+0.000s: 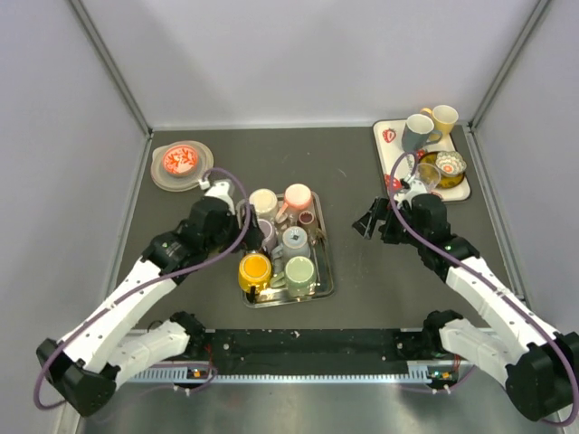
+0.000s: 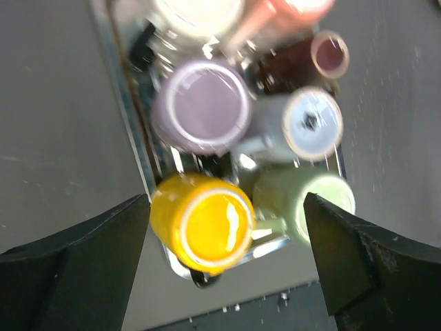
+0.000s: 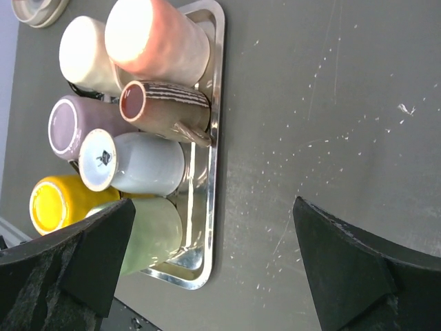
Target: Turn the mug right side up
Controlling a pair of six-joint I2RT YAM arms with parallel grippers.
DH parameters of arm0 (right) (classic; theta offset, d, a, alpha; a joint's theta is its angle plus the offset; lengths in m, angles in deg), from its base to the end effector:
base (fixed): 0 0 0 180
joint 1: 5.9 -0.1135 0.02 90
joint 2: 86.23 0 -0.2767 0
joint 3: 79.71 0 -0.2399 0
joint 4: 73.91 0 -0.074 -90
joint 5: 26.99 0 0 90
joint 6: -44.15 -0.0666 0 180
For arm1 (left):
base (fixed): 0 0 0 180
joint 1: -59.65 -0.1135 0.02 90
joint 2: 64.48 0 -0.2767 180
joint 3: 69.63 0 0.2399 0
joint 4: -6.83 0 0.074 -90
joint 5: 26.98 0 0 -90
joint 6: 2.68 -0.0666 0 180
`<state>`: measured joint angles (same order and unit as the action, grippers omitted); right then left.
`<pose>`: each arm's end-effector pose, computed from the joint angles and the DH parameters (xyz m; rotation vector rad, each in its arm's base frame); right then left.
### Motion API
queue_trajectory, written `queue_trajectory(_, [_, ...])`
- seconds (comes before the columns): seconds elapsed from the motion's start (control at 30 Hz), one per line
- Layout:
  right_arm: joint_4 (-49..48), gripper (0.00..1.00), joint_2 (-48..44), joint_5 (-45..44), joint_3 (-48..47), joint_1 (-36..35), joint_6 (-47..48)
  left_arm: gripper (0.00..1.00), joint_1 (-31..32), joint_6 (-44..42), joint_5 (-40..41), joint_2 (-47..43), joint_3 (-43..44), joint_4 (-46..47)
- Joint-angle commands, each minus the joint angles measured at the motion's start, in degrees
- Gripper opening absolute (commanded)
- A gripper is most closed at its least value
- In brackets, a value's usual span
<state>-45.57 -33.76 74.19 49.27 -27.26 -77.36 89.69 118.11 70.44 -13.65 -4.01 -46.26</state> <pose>0.1929 0.0893 0.2576 0.0693 2.1709 0.7498 0.1663 -0.0862 0.3025 -0.0861 2.2664 -0.4293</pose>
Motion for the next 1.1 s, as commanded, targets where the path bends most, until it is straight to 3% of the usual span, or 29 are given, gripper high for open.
queue_trajectory(0.0, [-2.59, 0.99, 0.53, 0.86, -1.70, -0.34, 2.06, 0.99, 12.80, 6.37, 7.41, 3.30, 4.41, -9.45])
queue_trajectory(0.03, [-3.29, 0.99, 0.27, 0.86, -1.26, -0.34, 2.15, 0.99, 14.85, 11.09, 12.39, 3.66, 4.24, -12.60])
queue_trajectory(0.13, [-2.69, 0.99, -0.08, 0.69, -0.73, -0.43, 2.06, 0.98, 19.78, 21.72, 17.52, 2.53, 1.26, -15.26])
queue_trajectory(0.23, [-2.07, 0.99, -0.44, 0.25, -0.56, -0.43, 1.98, 0.98, 20.58, 26.07, 16.75, -1.08, -2.61, -14.74])
queue_trajectory(0.3, [-1.63, 0.99, -0.35, 0.25, -0.64, -0.43, 2.06, 0.98, 20.85, 25.30, 16.14, -1.70, -3.06, -16.05])
queue_trajectory(0.63, [-1.37, 0.98, 0.88, 0.07, 0.59, -0.43, 1.89, 0.73, 25.50, 22.21, 12.36, 0.15, -7.36, -14.30])
queue_trajectory(1.07, [-0.31, 0.96, 1.94, 0.77, -0.20, -0.43, 2.24, 0.64, 25.77, 17.56, 12.09, 7.70, -8.33, -11.75])
